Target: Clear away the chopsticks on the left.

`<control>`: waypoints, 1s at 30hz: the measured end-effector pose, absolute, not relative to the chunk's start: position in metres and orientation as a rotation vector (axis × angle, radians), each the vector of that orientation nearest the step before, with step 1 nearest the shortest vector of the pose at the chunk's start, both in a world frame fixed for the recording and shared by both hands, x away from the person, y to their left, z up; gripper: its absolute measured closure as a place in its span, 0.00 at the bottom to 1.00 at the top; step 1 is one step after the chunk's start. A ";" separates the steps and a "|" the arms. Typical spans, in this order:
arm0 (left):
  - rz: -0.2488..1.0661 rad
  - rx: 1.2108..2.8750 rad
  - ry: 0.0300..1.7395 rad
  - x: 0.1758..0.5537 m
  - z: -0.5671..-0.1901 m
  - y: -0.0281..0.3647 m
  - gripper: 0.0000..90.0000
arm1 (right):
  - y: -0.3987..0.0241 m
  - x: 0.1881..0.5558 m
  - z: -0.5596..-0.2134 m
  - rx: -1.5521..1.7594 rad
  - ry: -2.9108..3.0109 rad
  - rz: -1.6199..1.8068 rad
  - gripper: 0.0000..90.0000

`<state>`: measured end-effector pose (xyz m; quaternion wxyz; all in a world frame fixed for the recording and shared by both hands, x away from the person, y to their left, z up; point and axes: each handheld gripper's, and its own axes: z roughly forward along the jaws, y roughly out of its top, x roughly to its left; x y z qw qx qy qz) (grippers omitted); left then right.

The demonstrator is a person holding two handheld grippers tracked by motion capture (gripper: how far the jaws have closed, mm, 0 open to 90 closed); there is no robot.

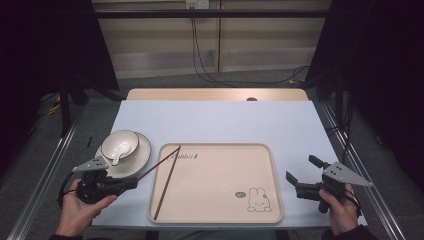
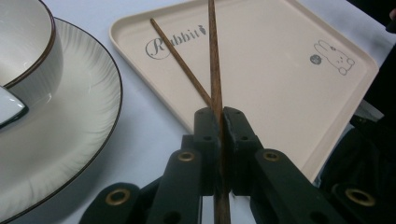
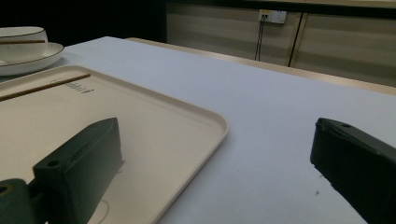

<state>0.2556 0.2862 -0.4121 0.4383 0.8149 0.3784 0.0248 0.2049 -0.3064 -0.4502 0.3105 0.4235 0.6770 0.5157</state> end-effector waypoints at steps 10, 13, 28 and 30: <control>0.108 1.983 1.047 0.241 -0.410 0.261 0.95 | -0.306 0.205 -0.450 1.116 1.789 1.361 0.02; 0.122 1.970 1.063 0.238 -0.408 0.253 0.95 | -0.306 0.206 -0.451 1.115 1.785 1.360 0.02; 0.204 1.877 1.294 0.248 -0.425 0.217 0.95 | -0.306 0.206 -0.451 1.116 1.786 1.357 0.02; 0.213 1.871 1.309 0.251 -0.427 0.214 0.95 | -0.306 0.205 -0.450 1.114 1.789 1.360 0.02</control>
